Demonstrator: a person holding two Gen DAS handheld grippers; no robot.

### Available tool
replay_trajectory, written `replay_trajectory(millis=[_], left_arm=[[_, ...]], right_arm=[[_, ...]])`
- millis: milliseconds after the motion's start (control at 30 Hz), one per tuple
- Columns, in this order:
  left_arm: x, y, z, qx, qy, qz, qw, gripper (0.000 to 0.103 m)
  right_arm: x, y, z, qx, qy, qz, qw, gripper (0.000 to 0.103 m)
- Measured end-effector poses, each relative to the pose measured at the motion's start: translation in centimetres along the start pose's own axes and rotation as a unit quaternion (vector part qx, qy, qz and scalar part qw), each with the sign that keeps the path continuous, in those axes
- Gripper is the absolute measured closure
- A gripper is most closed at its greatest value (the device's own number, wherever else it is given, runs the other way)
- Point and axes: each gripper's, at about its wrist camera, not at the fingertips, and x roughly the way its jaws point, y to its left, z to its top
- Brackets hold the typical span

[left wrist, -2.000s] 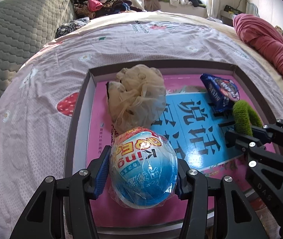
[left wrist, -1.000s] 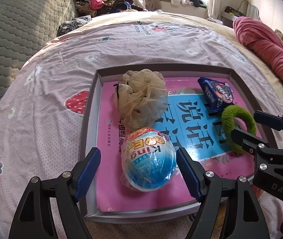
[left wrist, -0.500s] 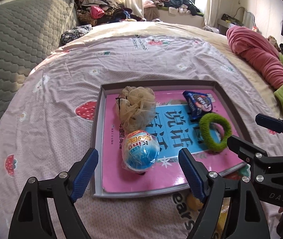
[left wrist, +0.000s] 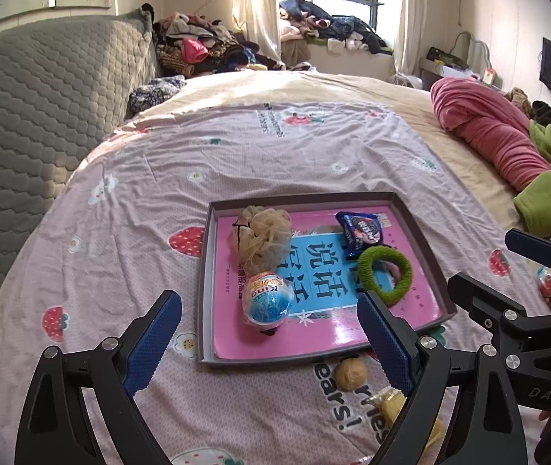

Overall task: Organize objects
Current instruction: 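Withdraw both tools from the tray toward the round bun and yellow cake pack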

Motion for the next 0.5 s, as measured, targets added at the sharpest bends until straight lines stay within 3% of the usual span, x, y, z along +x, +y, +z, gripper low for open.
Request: replay_trajectory(millis=[500], left_arm=[[-7.4,0.5,-1.0,-0.009,-0.036,0.004,0.9993,0.010]], right_arm=[[-7.5,0.6,-0.7,-0.003,-0.039,-0.007,0.999,0.009]])
